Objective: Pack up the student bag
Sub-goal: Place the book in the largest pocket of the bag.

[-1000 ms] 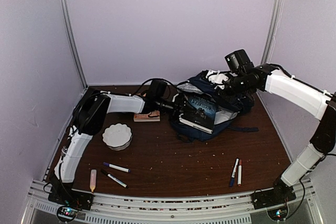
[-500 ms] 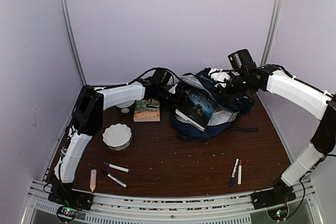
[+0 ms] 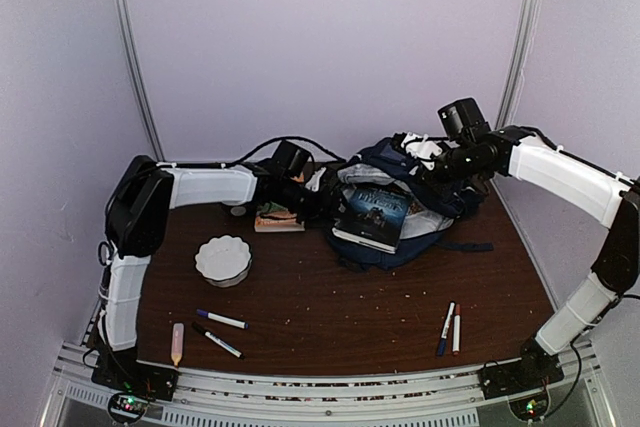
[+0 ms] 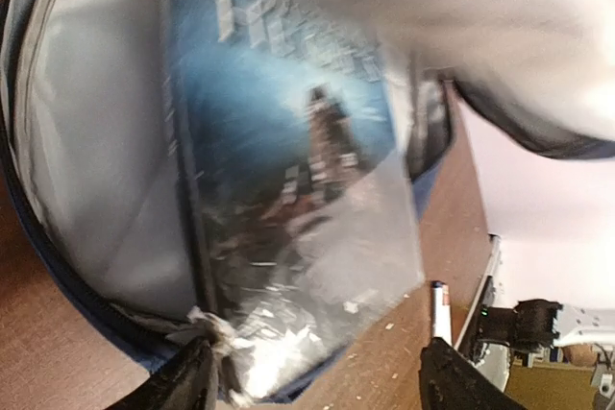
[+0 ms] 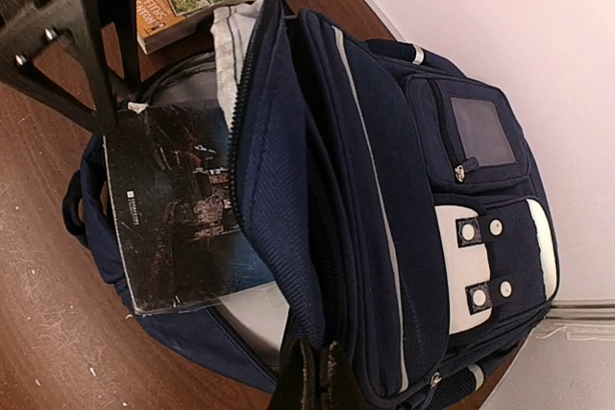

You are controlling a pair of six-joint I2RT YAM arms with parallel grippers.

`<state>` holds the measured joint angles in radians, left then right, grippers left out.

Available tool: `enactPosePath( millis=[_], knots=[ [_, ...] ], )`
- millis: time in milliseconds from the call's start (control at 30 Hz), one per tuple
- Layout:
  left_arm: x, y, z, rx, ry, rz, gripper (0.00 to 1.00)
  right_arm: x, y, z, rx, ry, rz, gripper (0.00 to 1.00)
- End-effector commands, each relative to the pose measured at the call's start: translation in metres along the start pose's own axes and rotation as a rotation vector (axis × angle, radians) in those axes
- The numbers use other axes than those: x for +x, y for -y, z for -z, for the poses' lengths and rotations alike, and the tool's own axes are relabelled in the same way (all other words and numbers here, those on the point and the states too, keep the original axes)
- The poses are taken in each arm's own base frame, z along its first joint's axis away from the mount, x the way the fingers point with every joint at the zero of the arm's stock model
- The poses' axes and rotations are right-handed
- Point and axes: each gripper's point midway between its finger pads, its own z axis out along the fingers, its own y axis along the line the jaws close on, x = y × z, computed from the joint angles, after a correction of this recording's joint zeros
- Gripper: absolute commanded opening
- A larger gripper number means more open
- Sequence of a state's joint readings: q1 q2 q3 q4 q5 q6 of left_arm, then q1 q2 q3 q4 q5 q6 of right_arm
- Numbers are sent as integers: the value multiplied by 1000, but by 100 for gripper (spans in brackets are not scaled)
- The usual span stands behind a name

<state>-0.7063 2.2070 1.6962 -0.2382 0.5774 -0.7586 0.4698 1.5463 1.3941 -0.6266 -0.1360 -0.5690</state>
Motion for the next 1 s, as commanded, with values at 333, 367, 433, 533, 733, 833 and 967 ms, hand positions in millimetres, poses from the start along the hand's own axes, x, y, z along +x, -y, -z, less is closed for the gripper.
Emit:
enactPosePath(
  millis=[333, 367, 433, 533, 733, 833, 967],
  knots=[
    [-9, 71, 88, -36, 143, -713, 64, 21, 17, 27, 58, 14, -70, 0],
    [-13, 79, 97, -48, 180, -800, 64, 21, 16, 29, 57, 15, -72, 0],
    [-22, 89, 110, -96, 264, -956, 64, 23, 14, 32, 50, 14, -78, 0],
    [-36, 101, 115, -119, 368, -1136, 64, 28, 10, 34, 43, 6, -77, 0],
    [-60, 120, 90, -59, 337, -1314, 64, 35, 10, 38, 56, -10, -73, 0],
    [-58, 115, 65, 1, 250, -1364, 65, 36, 9, 42, 53, -6, -66, 0],
    [-57, 111, 45, 55, 192, -1393, 69, 37, 7, 45, 41, -12, -51, 0]
  ],
)
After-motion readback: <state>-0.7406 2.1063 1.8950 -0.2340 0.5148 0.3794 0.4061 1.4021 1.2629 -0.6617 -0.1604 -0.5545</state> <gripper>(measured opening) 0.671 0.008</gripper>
